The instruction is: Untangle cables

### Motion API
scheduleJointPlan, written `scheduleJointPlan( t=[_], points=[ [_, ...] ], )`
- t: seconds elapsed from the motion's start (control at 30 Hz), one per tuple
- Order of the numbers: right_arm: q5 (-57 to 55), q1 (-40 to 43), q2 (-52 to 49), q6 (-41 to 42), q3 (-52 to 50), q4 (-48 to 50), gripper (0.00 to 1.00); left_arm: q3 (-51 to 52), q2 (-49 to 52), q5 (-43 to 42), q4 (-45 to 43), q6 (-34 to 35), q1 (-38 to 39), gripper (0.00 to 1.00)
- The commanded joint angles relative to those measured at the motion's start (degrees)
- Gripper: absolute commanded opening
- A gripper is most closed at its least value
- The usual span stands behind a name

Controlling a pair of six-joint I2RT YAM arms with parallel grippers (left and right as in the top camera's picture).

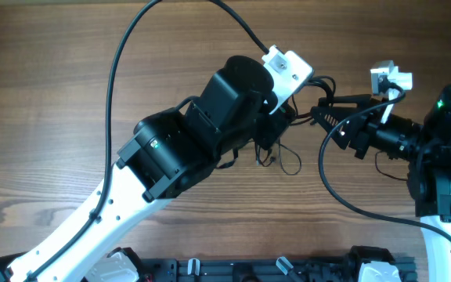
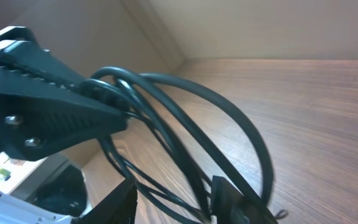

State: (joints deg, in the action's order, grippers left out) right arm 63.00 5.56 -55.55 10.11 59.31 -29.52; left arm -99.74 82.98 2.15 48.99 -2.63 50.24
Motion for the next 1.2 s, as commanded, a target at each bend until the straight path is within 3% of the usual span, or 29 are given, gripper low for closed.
scheduleJointPlan(
  t=[0.0,0.17,0.23,0.33,0.5,0.73,1.17],
  points=[
    [3.1,0.2,-0.1,-1.4,1.1,0.3,0.40,-0.5,-0.7,-1.1,-0.5,0.6,-0.2,0.04],
    [6.2,0.2,-0.1,-1.4,1.1,0.5,0.31,-0.5,-0.7,-1.0,-0.3,0.6,-0.3,0.05],
    [6.4,0.2,-0.1,-1.4,1.1,0.5,0.20,-0.5,-0.7,-1.1,-0.4,0.6,-0.3,0.12],
    [6.3,0.2,-0.1,-1.3,1.1,0.5,0.16,-0.5,-0.7,-1.1,-0.4,0.6,-0.2,0.24],
    [6.1,0.2,-0.1,-1.3,1.1,0.5,0.06,-0.5,-0.7,-1.1,0.2,0.6,-0.2,0.22],
    [2.9,0.2,-0.1,-1.1,1.1,-0.1,0.05,-0.5,-0.7,-0.9,0.3,0.6,-0.3,0.04],
    [-4.7,0.2,-0.1,-0.8,1.1,-2.4,0.04,-0.5,-0.7,6.3,0.1,0.6,-0.3,0.04]
  ],
)
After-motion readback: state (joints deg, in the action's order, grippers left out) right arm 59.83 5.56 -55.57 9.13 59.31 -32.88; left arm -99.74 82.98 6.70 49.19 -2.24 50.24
